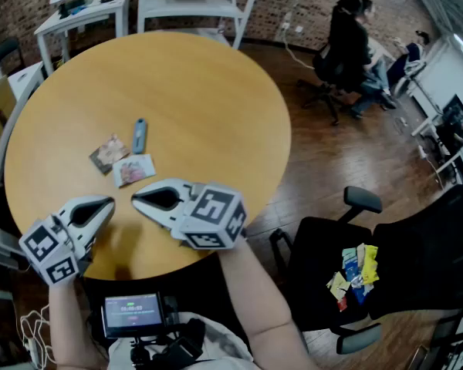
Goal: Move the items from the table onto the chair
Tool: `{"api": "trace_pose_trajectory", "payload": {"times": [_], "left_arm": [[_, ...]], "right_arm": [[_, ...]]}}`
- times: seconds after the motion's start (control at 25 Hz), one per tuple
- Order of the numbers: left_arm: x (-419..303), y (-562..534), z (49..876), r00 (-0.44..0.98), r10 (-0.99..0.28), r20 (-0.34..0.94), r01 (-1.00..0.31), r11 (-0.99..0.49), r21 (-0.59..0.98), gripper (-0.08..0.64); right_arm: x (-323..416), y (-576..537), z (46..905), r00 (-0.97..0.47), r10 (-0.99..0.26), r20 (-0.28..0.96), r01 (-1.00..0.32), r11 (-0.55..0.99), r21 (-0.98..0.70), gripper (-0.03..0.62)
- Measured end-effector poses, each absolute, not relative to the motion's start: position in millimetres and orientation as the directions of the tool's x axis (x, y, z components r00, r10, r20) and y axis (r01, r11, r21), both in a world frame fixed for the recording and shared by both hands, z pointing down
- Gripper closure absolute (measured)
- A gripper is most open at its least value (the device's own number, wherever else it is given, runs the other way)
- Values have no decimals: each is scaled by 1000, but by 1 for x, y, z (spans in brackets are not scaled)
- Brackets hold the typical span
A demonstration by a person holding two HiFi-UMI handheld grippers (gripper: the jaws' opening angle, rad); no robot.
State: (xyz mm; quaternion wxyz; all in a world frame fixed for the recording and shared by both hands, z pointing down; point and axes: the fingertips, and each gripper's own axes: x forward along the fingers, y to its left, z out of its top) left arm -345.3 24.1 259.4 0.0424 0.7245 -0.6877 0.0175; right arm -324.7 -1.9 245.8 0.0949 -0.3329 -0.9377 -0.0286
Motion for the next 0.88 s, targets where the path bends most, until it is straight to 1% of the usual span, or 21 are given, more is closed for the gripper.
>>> {"api": "trace_pose_trajectory", "payload": {"times": [0.12,0.2,0.28,0.36,0.44,0.52,0.56,0.6,0.68,0.76,0.88], "left_arm": [[-338,75,270,-52,-986,160,-995,64,70,552],[-335,84,272,-72,-982,175,-994,86,73,552],[-335,79,273,-70,-982,173,-994,83,70,552],[-336,73,274,-65,-984,168,-995,78,66,552],[-336,70,275,-61,-984,165,-995,72,64,552],[-333,67,279,-60,-984,166,-996,71,62,552],[-332,64,283,-61,-984,166,-996,72,60,552],[-330,59,288,-63,-984,166,-996,73,55,552],[-330,47,292,-60,-986,157,-997,67,41,552],[-330,45,287,-48,-988,145,-998,53,32,552],[-329,65,279,-42,-987,153,-998,50,46,552]], "right_arm": [[-326,40,263,-688,707,161,693,707,-143,578],[-329,43,265,-678,712,185,695,702,-155,548],[-338,31,267,-687,679,257,680,726,-100,496],[-350,17,269,-694,636,338,668,743,-27,458],[-361,8,271,-688,605,400,669,743,27,436],[-370,2,278,-673,594,442,676,736,40,422],[-375,-3,285,-662,590,462,681,732,42,394],[-379,-8,294,-651,584,486,686,726,47,351],[-388,-16,309,-617,565,547,707,704,71,317],[-394,-14,319,-573,536,620,734,673,97,301],[-402,9,333,-503,506,700,763,640,87,301]]}}
